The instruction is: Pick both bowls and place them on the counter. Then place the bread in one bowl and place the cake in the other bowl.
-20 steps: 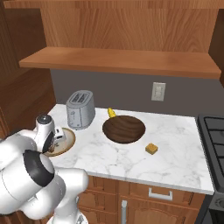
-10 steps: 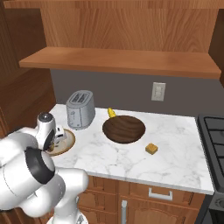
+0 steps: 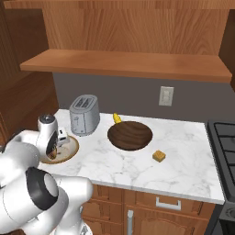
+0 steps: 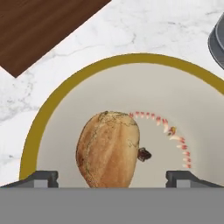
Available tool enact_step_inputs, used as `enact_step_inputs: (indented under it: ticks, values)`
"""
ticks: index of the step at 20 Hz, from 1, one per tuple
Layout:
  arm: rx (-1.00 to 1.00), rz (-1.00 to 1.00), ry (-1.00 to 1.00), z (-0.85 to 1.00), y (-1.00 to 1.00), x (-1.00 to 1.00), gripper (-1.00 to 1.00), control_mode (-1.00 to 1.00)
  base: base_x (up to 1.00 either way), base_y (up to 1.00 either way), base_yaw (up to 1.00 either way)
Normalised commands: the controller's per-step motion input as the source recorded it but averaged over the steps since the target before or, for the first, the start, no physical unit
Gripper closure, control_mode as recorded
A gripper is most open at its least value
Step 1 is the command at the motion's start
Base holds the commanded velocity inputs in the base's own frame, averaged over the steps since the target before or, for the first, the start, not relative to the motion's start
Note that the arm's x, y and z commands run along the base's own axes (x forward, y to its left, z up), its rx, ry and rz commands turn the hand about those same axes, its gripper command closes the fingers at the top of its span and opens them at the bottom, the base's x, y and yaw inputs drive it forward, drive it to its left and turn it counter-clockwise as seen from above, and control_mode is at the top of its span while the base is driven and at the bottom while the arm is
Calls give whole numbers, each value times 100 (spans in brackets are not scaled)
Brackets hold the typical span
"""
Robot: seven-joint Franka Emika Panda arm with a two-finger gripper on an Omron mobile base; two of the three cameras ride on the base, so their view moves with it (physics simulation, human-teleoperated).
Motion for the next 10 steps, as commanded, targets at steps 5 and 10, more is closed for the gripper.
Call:
enact_step_inputs:
  ticks: [5, 10]
  values:
    - [0, -6, 0, 33, -27, -35, -100, -100, 0, 0, 0]
    - [0, -8, 0, 38, -34, -38, -100, -100, 0, 0, 0]
